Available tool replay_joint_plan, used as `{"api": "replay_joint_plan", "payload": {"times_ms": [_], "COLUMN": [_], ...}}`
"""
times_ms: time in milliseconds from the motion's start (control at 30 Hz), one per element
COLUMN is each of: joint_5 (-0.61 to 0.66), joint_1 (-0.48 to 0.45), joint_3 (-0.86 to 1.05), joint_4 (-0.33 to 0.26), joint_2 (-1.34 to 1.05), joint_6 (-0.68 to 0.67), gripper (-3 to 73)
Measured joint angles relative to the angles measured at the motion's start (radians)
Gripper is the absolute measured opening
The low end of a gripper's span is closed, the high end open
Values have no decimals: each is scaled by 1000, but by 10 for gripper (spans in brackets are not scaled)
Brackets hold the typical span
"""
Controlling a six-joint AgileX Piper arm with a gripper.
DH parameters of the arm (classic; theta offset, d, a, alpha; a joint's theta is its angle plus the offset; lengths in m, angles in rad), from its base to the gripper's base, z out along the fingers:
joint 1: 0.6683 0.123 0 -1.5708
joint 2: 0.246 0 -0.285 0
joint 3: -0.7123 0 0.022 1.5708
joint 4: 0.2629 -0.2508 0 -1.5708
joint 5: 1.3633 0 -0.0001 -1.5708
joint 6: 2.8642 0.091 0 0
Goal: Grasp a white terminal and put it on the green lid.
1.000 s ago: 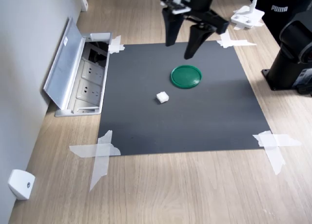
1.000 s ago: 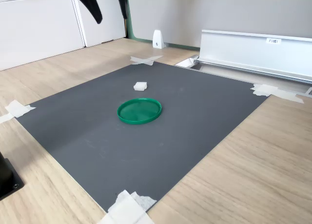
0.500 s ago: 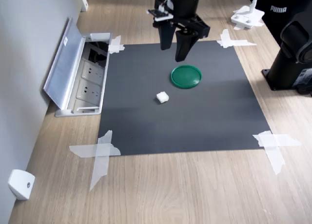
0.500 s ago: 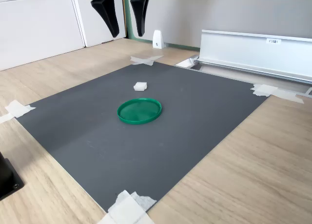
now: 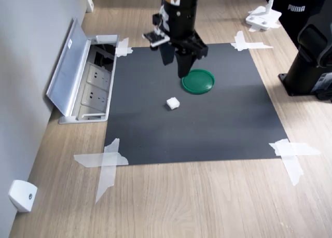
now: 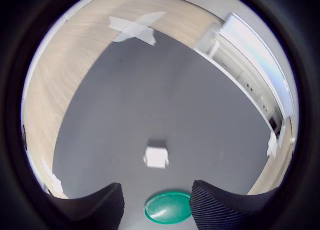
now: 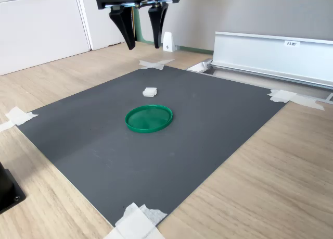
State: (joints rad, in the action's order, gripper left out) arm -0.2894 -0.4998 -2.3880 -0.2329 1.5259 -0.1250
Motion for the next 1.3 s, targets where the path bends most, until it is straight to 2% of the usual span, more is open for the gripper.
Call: {"api": "replay_joint_plan", "payload": {"times_ms": [100, 300, 667, 1000, 1300], "joint_5": [-20, -13, -81, -189, -203], "joint_1": [20, 18, 14, 14, 14], "joint_3": [-1, -2, 17, 106, 110], "joint_4": [3, 45, 5, 21, 30], "joint_2": [3, 50, 91, 99, 145], "joint_6": [13, 48, 44, 44, 44], "gripper": [564, 564, 564, 564, 564]}}
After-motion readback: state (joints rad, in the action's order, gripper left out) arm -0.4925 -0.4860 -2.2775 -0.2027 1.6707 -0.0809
